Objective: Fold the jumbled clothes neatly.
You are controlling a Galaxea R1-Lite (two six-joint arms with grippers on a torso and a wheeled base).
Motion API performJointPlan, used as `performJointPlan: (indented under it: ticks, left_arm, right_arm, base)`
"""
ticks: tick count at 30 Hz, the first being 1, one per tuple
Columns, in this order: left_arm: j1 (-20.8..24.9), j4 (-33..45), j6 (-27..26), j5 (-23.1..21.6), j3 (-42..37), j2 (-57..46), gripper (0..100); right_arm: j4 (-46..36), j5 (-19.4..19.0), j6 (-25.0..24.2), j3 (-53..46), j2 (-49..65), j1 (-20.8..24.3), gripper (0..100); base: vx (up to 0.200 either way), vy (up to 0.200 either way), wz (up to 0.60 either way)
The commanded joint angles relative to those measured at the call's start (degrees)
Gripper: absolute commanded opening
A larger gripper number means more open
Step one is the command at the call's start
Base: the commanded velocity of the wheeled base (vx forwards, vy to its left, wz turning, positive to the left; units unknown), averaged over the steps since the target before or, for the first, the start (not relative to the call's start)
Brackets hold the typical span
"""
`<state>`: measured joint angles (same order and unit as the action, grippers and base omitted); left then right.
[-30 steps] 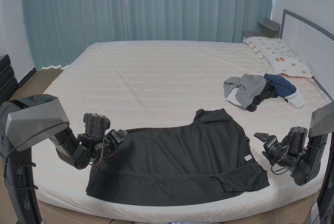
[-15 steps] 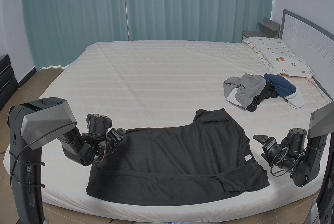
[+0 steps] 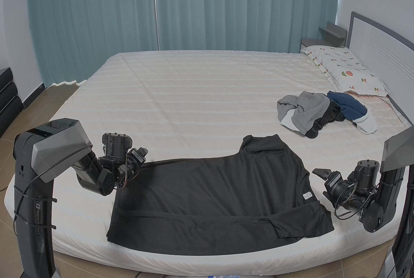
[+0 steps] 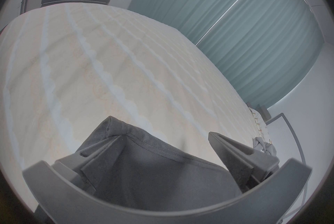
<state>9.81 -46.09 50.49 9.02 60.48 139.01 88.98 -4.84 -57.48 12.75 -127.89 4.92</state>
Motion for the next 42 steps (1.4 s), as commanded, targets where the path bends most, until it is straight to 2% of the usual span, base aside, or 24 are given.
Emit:
performJointPlan:
  ticks: [1,11,19,23,24,27,29,33,34,36,39,42]
  left_arm:
    - [-0.85,-0.05,-0.04,0.21,1.92,0.56,100]
    - [-3.84,0.21,-0.22,0.3,6.23,0.74,100]
    - [-7.18,2.59,-1.19,-1.11,6.06,-1.72,100]
    - [-8.93,5.75,-5.14,-5.07,5.62,-2.87,100]
    - [-9.81,6.81,-7.6,-7.18,5.62,-2.87,100]
    - [-10.52,7.42,-11.03,-8.93,5.53,-2.34,100]
    - [-11.22,7.51,-17.45,-11.31,4.91,-0.93,100]
    - [-11.04,6.98,-20.17,-14.47,3.77,-0.05,100]
    - [-11.04,6.98,-20.61,-17.63,3.68,0.03,100]
    - [-11.48,7.07,-22.28,-21.24,3.77,0.12,100]
    - [-13.59,6.98,-29.93,-25.19,3.51,0.47,100]
    - [-13.68,7.51,-32.92,-27.74,3.51,-0.05,100]
  right_arm:
    - [0.05,0.01,0.0,0.08,-0.43,0.17,100]
    - [0.23,0.01,0.0,-0.01,-0.43,0.17,100]
    - [0.23,0.01,0.09,0.08,-0.6,0.08,100]
    - [0.32,0.09,0.09,0.08,-0.87,0.17,100]
    - [0.32,0.09,0.09,-0.01,-0.78,0.17,100]
    - [0.32,0.09,0.17,-0.01,-0.69,0.17,100]
    - [0.23,0.09,0.17,-0.01,-0.78,0.17,100]
    - [0.23,0.09,0.17,-0.01,-0.87,0.7,100]
    - [0.23,0.09,0.17,-0.01,-0.87,1.05,100]
    - [0.32,0.01,0.17,0.08,-0.87,1.4,100]
    - [0.32,0.18,0.09,-0.01,-0.87,2.81,100]
    - [0.32,0.18,0.09,-0.27,-0.96,3.51,100]
  base:
    - [0.0,0.0,0.0]
    - [0.0,0.0,0.0]
    - [0.0,0.0,0.0]
    - [0.0,0.0,0.0]
    - [0.0,0.0,0.0]
    - [0.0,0.0,0.0]
    - [0.0,0.0,0.0]
    - [0.0,0.0,0.0]
    - [0.0,0.0,0.0]
    - [0.0,0.0,0.0]
    - [0.0,0.0,0.0]
    - [0.0,0.0,0.0]
